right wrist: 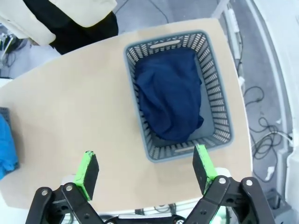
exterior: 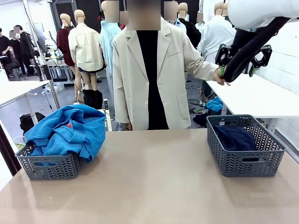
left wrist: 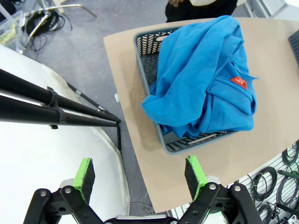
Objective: Sort the tops and bottoms.
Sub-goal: Sort the clothes according to human instructions.
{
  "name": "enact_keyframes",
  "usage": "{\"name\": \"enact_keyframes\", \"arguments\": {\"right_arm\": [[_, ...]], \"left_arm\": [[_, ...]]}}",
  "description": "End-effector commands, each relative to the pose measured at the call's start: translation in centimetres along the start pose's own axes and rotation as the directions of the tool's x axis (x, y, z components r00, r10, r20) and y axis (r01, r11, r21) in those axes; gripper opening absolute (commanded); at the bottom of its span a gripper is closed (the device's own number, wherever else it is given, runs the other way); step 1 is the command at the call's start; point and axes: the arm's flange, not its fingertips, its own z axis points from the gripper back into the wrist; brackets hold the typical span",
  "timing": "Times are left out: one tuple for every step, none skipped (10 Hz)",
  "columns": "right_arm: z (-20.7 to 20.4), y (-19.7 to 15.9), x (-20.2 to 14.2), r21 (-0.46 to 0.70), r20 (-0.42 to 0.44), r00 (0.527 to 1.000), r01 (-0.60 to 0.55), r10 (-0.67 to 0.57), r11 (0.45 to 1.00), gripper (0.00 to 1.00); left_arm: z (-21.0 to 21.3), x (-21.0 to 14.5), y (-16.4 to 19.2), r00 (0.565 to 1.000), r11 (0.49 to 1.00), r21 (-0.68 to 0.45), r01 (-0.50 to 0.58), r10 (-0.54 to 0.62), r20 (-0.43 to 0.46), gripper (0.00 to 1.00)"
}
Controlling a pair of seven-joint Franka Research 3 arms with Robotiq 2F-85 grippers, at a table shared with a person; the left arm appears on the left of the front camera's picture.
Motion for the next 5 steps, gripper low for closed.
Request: {"name": "enact_keyframes", "arguments": {"right_arm": [[-0.38,0.04,-0.39,0.002,0.002,1.000,0.015,-0.015,1.000,1.00],[-0.38,0.04,-0.39,0.002,0.002,1.000,0.015,-0.015,1.000,1.00],[-0.38,0.04,-0.39,0.002,0.002,1.000,0.015,-0.015,1.000,1.00],[-0.38,0.04,-0.39,0.002,0.002,1.000,0.015,-0.015,1.000,1.00],[-0.38,0.04,-0.39,0.002,0.002,1.000,0.015,-0.015,1.000,1.00]], "left_arm": [[0.07,-0.03,0.01,1.000,1.000,0.002,-0.002,0.002,-0.001,1.00],[0.07,-0.03,0.01,1.000,1.000,0.002,-0.002,0.002,-0.001,1.00],[0.07,-0.03,0.01,1.000,1.000,0.002,-0.002,0.002,-0.001,1.00],[0.07,-0.03,0.01,1.000,1.000,0.002,-0.002,0.002,-0.001,1.00],[0.07,-0.03,0.01,1.000,1.000,0.002,-0.002,0.002,-0.001,1.00]]}}
